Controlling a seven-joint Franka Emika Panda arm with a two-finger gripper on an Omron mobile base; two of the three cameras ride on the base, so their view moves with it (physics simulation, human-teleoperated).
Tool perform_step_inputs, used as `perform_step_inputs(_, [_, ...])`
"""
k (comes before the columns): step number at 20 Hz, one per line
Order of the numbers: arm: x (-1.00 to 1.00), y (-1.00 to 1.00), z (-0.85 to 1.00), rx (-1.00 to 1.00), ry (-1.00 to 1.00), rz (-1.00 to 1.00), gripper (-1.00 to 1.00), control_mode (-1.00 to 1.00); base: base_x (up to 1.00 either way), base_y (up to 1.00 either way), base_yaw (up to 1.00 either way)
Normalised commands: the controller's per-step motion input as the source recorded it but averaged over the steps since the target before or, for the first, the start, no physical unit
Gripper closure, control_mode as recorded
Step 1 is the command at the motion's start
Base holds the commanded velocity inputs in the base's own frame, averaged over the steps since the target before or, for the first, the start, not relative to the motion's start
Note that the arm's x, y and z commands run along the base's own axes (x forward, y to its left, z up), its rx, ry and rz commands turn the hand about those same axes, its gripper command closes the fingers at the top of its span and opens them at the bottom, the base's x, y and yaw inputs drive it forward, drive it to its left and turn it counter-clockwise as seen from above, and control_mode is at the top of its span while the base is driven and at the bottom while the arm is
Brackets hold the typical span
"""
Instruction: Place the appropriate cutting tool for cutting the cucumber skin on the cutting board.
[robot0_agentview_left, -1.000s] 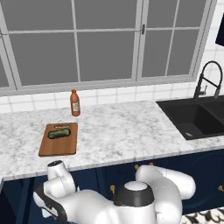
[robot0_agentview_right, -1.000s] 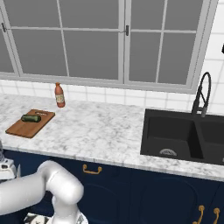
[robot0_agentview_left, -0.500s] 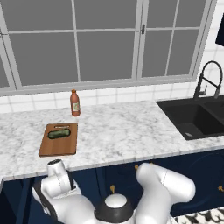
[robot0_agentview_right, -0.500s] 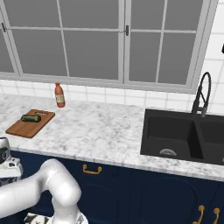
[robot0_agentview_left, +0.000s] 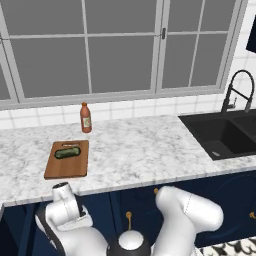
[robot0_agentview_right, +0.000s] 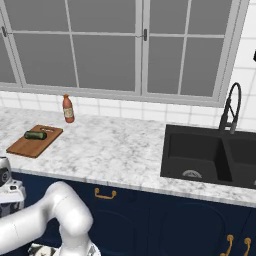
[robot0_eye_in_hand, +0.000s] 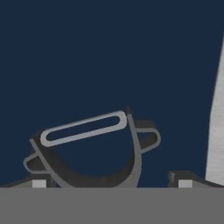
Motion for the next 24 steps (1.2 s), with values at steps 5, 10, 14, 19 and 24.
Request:
perform_step_inputs(5, [-0.52, 0.0, -0.32, 0.08, -0.05, 0.05, -1.0, -1.0, 0.0, 0.0, 0.0])
perform_step_inputs(10, [-0.22, 0.18, -0.37, 0.02, -0.09, 0.09, -1.0, -1.0, 0.0, 0.0, 0.0])
perform_step_inputs(14, [-0.09, 0.59, -0.29, 0.0, -0.05, 0.08, -1.0, -1.0, 0.0, 0.0, 0.0])
perform_step_inputs(19, [0.0, 0.52, -0.59, 0.0, 0.07, 0.06, 1.0, -1.0, 0.0, 0.0, 0.0])
perform_step_inputs(24, [0.0, 0.35, -0.67, 0.0, 0.17, 0.07, 1.0, -1.0, 0.0, 0.0, 0.0])
